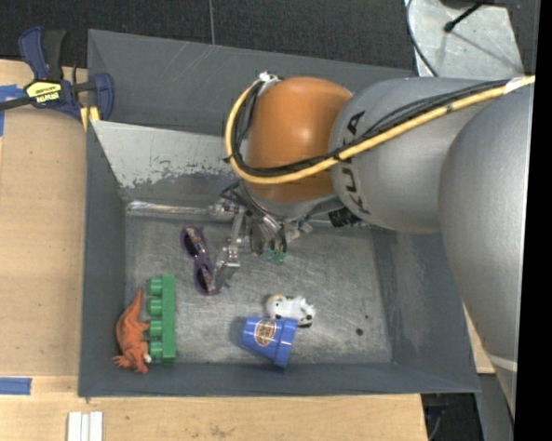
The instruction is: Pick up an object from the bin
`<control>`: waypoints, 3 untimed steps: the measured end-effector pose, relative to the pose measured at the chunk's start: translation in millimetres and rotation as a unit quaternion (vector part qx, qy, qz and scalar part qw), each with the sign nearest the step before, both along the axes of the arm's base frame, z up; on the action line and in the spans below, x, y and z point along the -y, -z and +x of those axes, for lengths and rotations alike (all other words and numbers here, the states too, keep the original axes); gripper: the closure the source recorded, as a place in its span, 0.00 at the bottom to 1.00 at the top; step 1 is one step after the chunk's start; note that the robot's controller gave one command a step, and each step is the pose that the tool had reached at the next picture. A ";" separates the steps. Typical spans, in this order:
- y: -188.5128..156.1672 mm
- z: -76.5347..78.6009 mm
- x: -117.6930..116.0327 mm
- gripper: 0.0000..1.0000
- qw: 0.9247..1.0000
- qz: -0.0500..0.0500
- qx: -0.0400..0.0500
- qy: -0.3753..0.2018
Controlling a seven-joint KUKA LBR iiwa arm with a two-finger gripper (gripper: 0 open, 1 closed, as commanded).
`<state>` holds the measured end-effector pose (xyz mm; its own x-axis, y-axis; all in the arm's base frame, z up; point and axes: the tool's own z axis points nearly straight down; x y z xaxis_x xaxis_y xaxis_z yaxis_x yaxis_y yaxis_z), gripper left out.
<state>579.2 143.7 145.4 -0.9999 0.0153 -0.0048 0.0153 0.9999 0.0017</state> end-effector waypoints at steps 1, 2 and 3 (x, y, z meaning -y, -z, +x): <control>36.6 2.3 -3.5 0.00 1.000 0.000 -0.001 -0.018; 65.0 3.7 -2.1 1.00 0.999 0.002 0.010 0.049; 65.0 3.7 -2.1 1.00 0.999 0.002 0.010 0.050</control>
Offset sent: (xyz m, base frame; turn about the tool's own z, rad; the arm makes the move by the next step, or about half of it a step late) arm -0.0045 0.0018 -0.0754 0.0969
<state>582.9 145.7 80.4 -0.9932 0.1143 -0.0235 0.1141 0.9934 0.0077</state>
